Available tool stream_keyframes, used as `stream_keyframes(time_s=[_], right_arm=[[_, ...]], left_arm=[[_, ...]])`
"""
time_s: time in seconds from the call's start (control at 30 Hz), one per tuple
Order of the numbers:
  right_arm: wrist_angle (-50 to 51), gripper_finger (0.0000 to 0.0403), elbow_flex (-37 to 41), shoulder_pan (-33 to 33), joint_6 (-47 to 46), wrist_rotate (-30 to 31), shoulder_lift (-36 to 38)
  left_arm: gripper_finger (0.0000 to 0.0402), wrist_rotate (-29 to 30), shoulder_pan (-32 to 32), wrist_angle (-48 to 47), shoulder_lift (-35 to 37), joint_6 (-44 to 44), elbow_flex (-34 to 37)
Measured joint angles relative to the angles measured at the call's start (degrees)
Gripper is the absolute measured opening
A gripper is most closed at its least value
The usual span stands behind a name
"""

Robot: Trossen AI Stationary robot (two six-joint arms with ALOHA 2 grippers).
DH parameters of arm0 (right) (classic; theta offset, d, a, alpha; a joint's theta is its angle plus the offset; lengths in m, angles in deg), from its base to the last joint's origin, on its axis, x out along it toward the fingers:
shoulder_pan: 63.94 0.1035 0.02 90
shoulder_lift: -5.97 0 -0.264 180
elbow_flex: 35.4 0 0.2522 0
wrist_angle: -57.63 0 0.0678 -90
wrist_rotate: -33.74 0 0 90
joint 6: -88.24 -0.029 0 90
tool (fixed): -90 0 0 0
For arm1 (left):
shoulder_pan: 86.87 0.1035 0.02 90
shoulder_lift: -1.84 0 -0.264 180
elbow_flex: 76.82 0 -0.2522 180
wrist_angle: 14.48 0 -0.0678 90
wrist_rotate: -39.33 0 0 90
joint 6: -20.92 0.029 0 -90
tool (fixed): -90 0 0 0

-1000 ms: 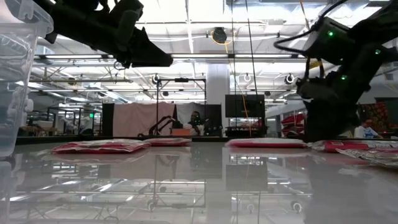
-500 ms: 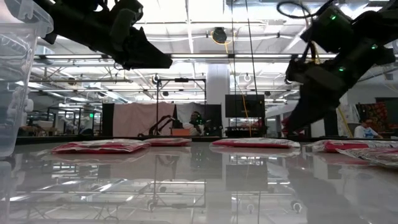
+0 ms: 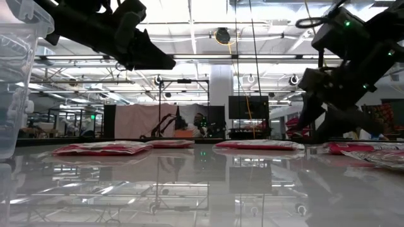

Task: Sort popcorn bags into baskets
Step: Put the popcorn bag into the transparent bin

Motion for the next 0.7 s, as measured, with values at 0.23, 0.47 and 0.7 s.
stream_keyframes(time_s=[0.23,0.47,0.7], right_arm=[[-4.6,0.0224,3.3,-0.8,16.3,2.0,0.0],[-24.1,0.0224,10.6,-3.5,31.3,-1.6,0.2],[-26.2,0.0201,11.0,-8.0,33.7,-9.0,0.1]], left_arm=[[0.0118,0.0,1.1,0.0,0.0,0.0,0.0],[0.0118,0.1,1.8,0.0,0.0,0.5,0.0],[0.0118,0.1,2.3,0.1,0.0,0.7,0.0]])
